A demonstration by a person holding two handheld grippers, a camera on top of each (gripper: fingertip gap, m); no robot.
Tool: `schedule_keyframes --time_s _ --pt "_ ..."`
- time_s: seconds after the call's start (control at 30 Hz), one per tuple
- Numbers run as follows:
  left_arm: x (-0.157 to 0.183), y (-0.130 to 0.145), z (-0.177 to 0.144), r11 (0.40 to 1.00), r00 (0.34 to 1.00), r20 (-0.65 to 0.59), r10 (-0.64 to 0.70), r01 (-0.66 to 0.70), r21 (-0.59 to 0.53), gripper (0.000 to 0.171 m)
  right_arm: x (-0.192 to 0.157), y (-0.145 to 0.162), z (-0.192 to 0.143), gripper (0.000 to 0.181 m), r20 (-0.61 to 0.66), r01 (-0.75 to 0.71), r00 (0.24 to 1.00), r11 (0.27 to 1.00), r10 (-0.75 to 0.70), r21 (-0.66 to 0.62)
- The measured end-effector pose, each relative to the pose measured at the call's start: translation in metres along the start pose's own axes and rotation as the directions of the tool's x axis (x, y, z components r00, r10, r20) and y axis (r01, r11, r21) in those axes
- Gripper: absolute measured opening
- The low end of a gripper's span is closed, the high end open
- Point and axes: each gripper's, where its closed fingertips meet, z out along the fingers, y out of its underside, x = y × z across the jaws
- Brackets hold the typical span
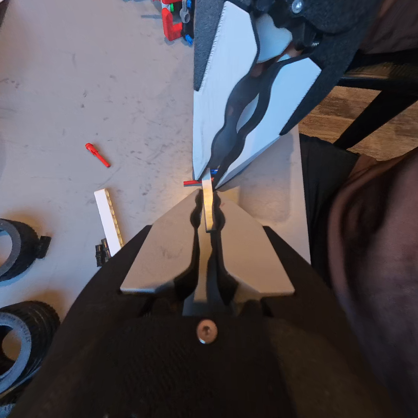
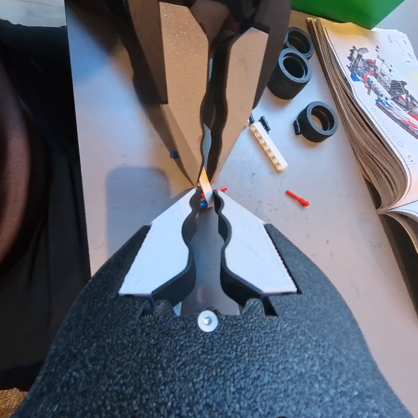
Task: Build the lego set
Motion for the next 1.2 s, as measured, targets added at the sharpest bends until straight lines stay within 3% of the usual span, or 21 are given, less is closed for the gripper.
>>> schedule_keyframes --time_s 0.27,0.53,0.6,0.73,0.83,0.97,1.03,1.2 --pt "0.0 0.0 0.0 1.0 1.0 0.004 0.021 -0.021 -0.001 0.006 0.0 -0.006 -0.013 0.032 0.033 -0.124 0.992 0.989 0.122 0.074" --pt "-0.004 0.002 -0.003 1.0 0.999 0.027 0.028 -0.028 -0.005 0.006 -0.009 0.006 -0.011 0.03 -0.005 -0.151 0.988 0.988 0.151 0.013" --pt "-0.009 0.002 -0.004 0.999 0.997 0.061 0.052 -0.05 -0.021 0.006 -0.016 0.006 -0.012 0.02 0.025 -0.164 0.986 0.986 0.164 0.001" --pt "-0.013 0.003 -0.005 0.994 0.993 0.09 0.075 -0.067 -0.082 0.006 -0.032 0.004 -0.015 0.016 0.04 -0.128 0.991 0.992 0.128 -0.006" --pt "-0.008 0.005 -0.006 0.986 0.988 0.089 0.124 -0.113 -0.126 0.006 -0.03 0.001 -0.021 0.02 0.001 -0.117 0.993 0.993 0.117 0.005" --pt "0.001 0.006 -0.005 0.977 0.984 0.085 0.155 -0.14 -0.161 0.006 -0.019 -0.008 -0.024 0.046 0.042 -0.296 0.955 0.951 0.293 0.086" --pt "0.003 0.006 -0.004 0.975 0.983 0.087 0.164 -0.147 -0.167 0.006 -0.018 -0.001 -0.017 0.047 0.066 -0.342 0.939 0.938 0.338 0.056" --pt "0.002 0.006 -0.005 0.973 0.983 0.087 0.164 -0.147 -0.176 0.006 -0.03 -0.002 -0.012 0.041 0.121 -0.302 0.947 0.953 0.297 0.019"
